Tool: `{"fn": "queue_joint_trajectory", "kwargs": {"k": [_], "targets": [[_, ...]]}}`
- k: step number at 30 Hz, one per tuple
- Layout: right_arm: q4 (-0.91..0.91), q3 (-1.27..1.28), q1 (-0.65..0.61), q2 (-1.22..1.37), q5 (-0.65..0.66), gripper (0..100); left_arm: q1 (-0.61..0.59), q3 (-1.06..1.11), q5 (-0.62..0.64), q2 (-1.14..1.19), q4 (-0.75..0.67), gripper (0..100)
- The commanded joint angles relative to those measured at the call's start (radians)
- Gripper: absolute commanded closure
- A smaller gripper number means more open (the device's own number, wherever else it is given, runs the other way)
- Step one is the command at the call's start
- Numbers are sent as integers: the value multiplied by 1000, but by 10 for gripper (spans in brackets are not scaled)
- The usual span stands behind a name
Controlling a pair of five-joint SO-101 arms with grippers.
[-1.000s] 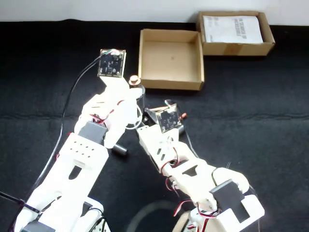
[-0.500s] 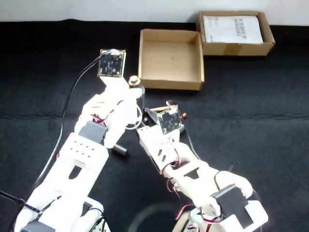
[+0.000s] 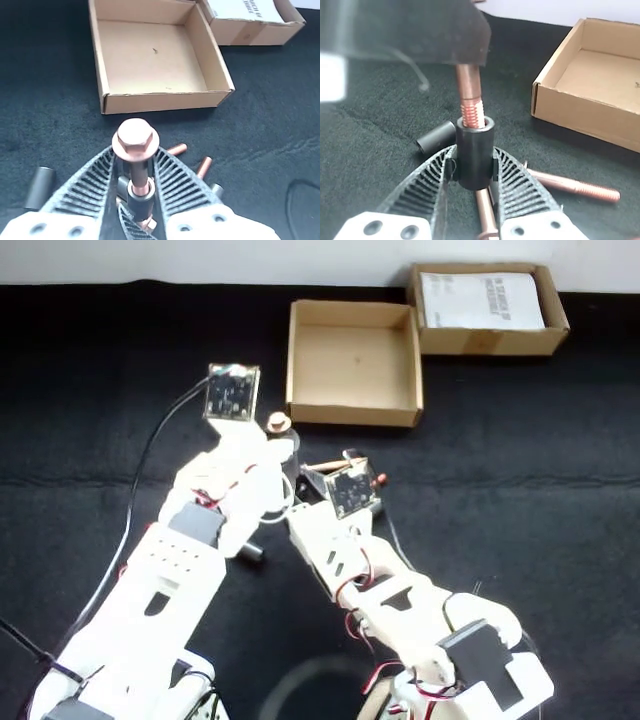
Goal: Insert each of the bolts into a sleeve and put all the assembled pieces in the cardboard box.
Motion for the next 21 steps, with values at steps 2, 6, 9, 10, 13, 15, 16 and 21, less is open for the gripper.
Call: {"fn": "queue_joint_trajectory", "kwargs": {"k": [2, 6, 9, 10, 13, 15, 16, 21], "targets": [[-21, -2, 5, -54, -8, 992, 36, 36, -5, -4, 0, 990], [-21, -2, 5, -54, -8, 992, 51, 39, -5, -4, 2, 976], [-21, -2, 7, -54, -8, 992, 51, 38, -3, -4, 2, 909], [-21, -2, 7, -54, -8, 992, 51, 38, -3, -7, 3, 889], [-21, -2, 7, -54, -8, 992, 50, 36, -3, -10, 6, 857], [-21, -2, 7, -54, -8, 992, 50, 36, -3, -12, 6, 854], [-21, -4, 8, -54, -8, 992, 50, 36, -3, -12, 8, 854], [-21, -5, 12, -54, -8, 992, 47, 33, -3, -12, 28, 852]]}}
